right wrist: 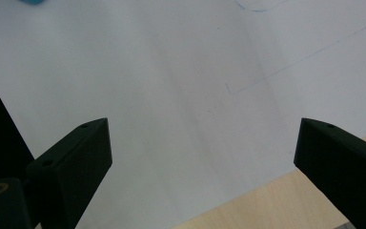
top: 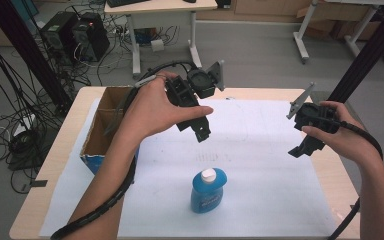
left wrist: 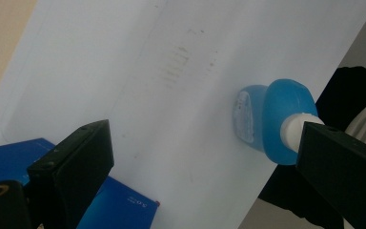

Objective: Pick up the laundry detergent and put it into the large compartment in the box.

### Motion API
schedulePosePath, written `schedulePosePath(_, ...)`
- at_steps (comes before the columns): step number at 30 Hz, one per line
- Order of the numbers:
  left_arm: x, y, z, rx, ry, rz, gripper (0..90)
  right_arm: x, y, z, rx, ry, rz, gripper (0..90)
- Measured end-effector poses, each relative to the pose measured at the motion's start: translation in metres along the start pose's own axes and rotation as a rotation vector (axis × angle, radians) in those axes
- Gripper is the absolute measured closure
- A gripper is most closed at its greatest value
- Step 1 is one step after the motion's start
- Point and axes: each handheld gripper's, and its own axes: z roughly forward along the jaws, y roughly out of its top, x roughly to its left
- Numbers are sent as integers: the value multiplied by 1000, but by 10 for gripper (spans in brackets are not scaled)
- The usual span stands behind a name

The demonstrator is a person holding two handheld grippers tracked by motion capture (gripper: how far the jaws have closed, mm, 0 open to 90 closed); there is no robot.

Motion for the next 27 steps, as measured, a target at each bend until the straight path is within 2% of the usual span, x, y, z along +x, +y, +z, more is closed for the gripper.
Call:
schedulePosePath(11, -16, -3, 4, -3, -20, 29, 57, 2, 1, 0, -1, 2, -5, 55)
schedulePosePath(27, -55, -8, 18, -11, -23, 78, 56, 7, 5, 0, -7, 4, -18, 55)
